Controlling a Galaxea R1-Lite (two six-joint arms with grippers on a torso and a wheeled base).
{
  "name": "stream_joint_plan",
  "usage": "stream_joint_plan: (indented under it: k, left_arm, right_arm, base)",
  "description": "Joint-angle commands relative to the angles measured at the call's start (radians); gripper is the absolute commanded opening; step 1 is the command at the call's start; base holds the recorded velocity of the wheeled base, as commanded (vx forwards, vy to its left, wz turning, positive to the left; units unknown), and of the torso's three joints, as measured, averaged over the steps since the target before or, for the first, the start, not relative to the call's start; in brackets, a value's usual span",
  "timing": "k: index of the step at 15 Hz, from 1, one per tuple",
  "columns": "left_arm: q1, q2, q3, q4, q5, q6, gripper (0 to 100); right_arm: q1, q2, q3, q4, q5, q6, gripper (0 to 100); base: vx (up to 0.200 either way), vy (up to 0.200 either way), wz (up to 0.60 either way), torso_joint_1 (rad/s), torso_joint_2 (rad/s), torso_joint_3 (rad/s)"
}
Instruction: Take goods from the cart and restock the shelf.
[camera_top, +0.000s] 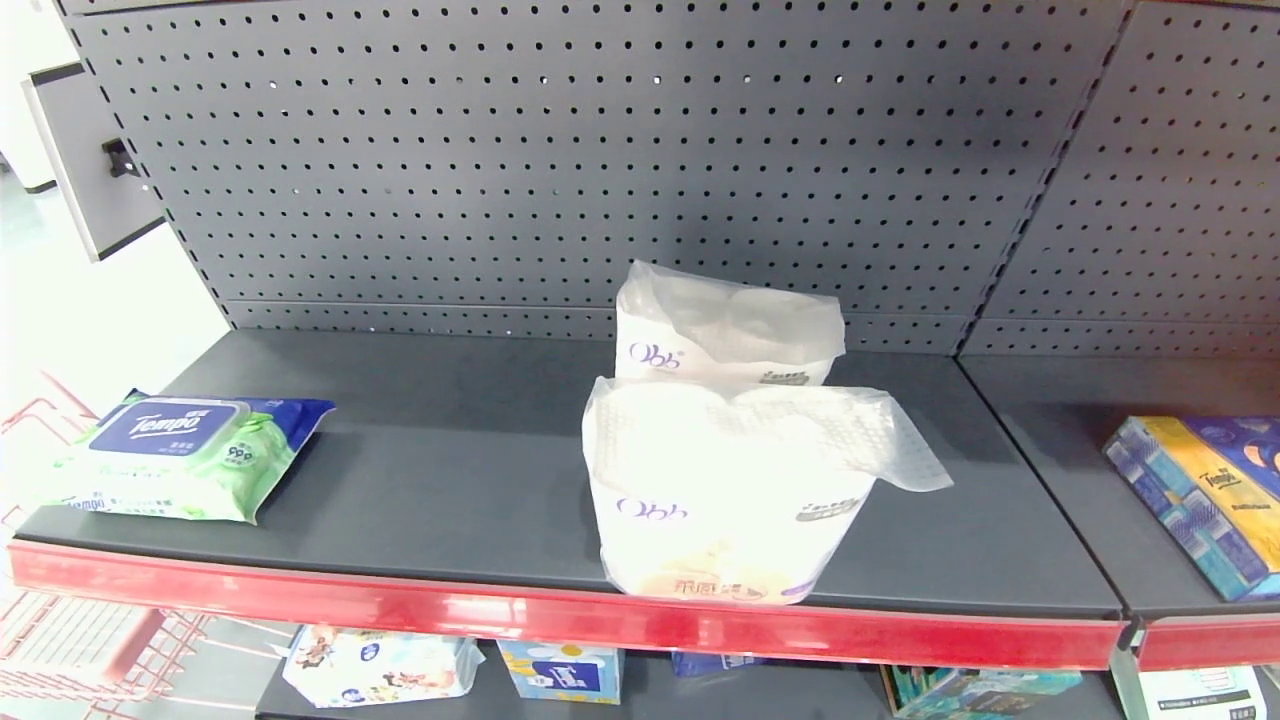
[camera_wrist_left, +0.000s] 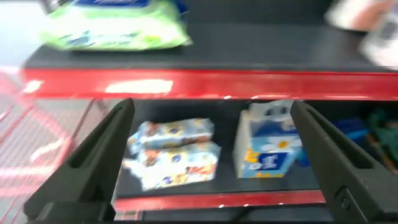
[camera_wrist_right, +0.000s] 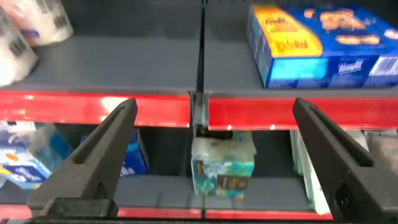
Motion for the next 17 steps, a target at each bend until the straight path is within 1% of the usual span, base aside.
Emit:
stream_joint_plan:
  k: [1, 2, 3, 4, 5, 6, 7, 8, 9, 10, 11, 12, 13, 17]
  left_arm:
    - [0.0, -0.001, 0.033, -0.037, -0.035, 0.001, 100]
    - [0.0, -0.001, 0.033, -0.037, -0.009, -0.004, 100]
    - [0.0, -0.001, 0.033, -0.037, 0.03, -0.004, 100]
    - [0.0, -0.001, 0.038, -0.043, 0.096, 0.005, 100]
    - [0.0, -0.001, 0.044, -0.052, 0.155, 0.007, 100]
    - [0.0, -0.001, 0.05, -0.077, 0.187, -0.001, 100]
    - [0.0, -0.001, 0.058, -0.084, 0.182, -0.005, 100]
    - [0.0, -0.001, 0.058, -0.084, 0.156, 0.004, 100]
    - [0.0, -0.001, 0.059, -0.066, 0.115, 0.016, 100]
    - [0.0, -0.001, 0.055, -0.032, 0.087, 0.025, 100]
    - [0.0, 0.002, 0.055, -0.034, 0.089, -0.028, 100]
    - [0.0, 0.0, 0.056, -0.035, 0.09, -0.028, 100]
    - [0.0, -0.001, 0.058, -0.038, 0.093, -0.013, 100]
    - [0.0, -0.001, 0.058, -0.038, 0.096, -0.01, 100]
  right_arm:
    - [0.0, -0.001, -0.004, 0.005, -0.031, -0.01, 100]
    - [0.0, -0.001, -0.004, 0.002, -0.125, -0.013, 100]
    - [0.0, -0.001, 0.0, -0.011, -0.155, -0.008, 100]
    - [0.0, -0.001, 0.01, -0.041, -0.155, -0.013, 100]
    - [0.0, -0.001, 0.011, -0.044, -0.138, -0.014, 100]
    - [0.0, -0.001, 0.014, -0.046, -0.072, -0.005, 100]
    - [0.0, -0.001, 0.016, -0.037, -0.006, -0.006, 100]
    - [0.0, -0.001, 0.017, -0.006, 0.052, -0.016, 100]
    - [0.0, -0.001, 0.011, 0.039, 0.055, -0.011, 100]
    - [0.0, 0.001, 0.013, 0.026, 0.053, -0.006, 100]
    - [0.0, -0.001, 0.016, 0.019, 0.052, -0.002, 100]
    - [0.0, -0.001, 0.016, 0.019, 0.047, 0.0, 100]
    - [0.0, -0.001, 0.016, 0.019, 0.047, -0.002, 100]
    - [0.0, -0.001, 0.014, 0.019, 0.046, 0.0, 100]
  base:
    - [0.0, 0.0, 0.0, 0.0, 0.0, 0.0]
    - [0.0, 0.0, 0.0, 0.0, 0.0, 0.0]
    - [0.0, 0.0, 0.0, 0.0, 0.0, 0.0]
    - [0.0, 0.0, 0.0, 0.0, 0.0, 0.0]
    - [0.0, 0.0, 0.0, 0.0, 0.0, 0.0]
    - [0.0, 0.0, 0.0, 0.0, 0.0, 0.0]
    - [0.0, 0.0, 0.0, 0.0, 0.0, 0.0]
    - [0.0, 0.0, 0.0, 0.0, 0.0, 0.0]
    - [0.0, 0.0, 0.0, 0.0, 0.0, 0.0]
    - [0.0, 0.0, 0.0, 0.0, 0.0, 0.0]
    - [0.0, 0.0, 0.0, 0.0, 0.0, 0.0]
    - [0.0, 0.0, 0.0, 0.0, 0.0, 0.0]
    - [0.0, 0.0, 0.0, 0.0, 0.0, 0.0]
    - [0.0, 0.0, 0.0, 0.0, 0.0, 0.0]
